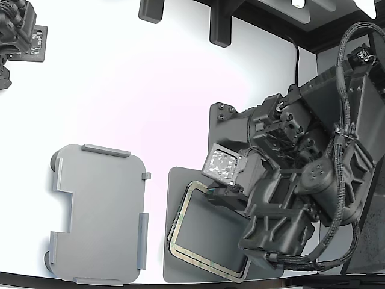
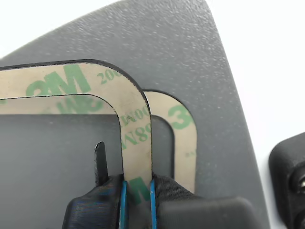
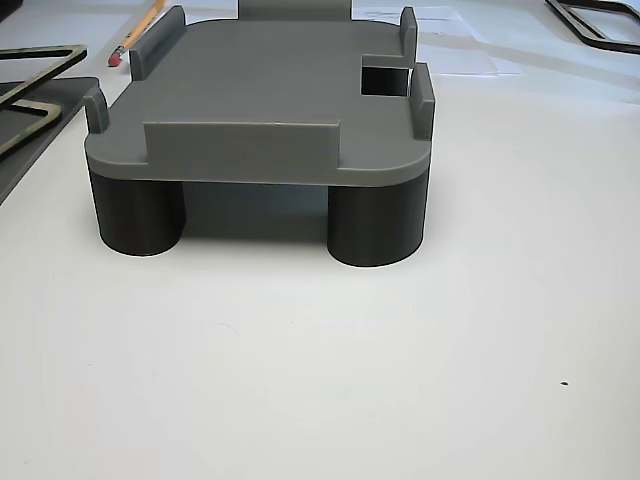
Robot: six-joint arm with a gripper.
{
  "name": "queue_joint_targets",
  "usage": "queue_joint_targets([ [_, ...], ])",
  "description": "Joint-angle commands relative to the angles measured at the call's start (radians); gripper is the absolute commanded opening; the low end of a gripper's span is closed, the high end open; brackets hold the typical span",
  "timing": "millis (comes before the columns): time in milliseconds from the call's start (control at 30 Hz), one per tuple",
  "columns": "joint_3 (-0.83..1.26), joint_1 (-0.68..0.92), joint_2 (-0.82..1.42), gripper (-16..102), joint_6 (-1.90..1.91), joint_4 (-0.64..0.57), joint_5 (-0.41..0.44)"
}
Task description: Move top rectangular frame to the holder.
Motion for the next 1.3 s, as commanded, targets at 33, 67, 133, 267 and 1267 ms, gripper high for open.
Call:
queue_joint_targets([
  [33, -0.175, -0.018, 0.04, -10, 0.043, 0.067, 0.051],
  [67, -0.207, -0.018, 0.046, -10, 0.048, 0.083, 0.074],
  [133, -0.275, -0.018, 0.049, -10, 0.055, 0.118, 0.12],
  [267, -0.364, -0.02, 0.064, -10, 0.109, 0.124, 0.216],
  [1267, -1.098, -0.474, -0.693, -11, 0.474, 0.169, -0.054],
])
